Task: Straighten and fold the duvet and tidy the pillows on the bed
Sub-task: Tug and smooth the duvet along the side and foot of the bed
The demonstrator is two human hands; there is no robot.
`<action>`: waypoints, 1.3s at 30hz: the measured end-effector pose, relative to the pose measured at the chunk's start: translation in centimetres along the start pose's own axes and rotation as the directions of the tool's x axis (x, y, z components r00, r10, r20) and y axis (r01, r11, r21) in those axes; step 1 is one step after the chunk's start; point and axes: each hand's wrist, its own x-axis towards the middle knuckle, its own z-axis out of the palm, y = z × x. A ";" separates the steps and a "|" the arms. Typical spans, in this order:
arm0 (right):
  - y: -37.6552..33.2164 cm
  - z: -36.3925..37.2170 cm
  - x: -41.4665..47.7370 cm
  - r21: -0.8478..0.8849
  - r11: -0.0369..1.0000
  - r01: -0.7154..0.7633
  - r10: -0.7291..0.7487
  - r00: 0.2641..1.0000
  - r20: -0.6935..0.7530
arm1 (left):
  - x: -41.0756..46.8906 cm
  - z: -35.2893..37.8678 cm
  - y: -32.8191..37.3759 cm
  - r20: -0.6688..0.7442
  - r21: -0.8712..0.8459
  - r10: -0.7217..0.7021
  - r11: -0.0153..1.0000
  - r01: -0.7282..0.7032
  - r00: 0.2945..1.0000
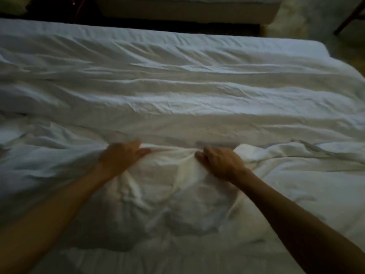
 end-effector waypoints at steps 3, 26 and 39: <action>1.5 -5.2 3.7 -0.067 0.998 0.001 -0.018 0.968 -0.249 | 5.4 -4.1 -1.8 -0.226 0.048 0.011 0.999 0.000 0.974; 2.3 3.4 12.5 0.016 0.988 -0.156 0.154 0.945 -0.289 | 9.3 6.1 -3.7 -0.120 0.113 -0.170 0.976 0.184 0.978; -27.7 7.0 15.1 0.106 0.978 0.181 -0.178 0.983 -0.033 | -14.0 5.1 -27.9 -0.097 0.053 -0.302 0.950 0.308 0.948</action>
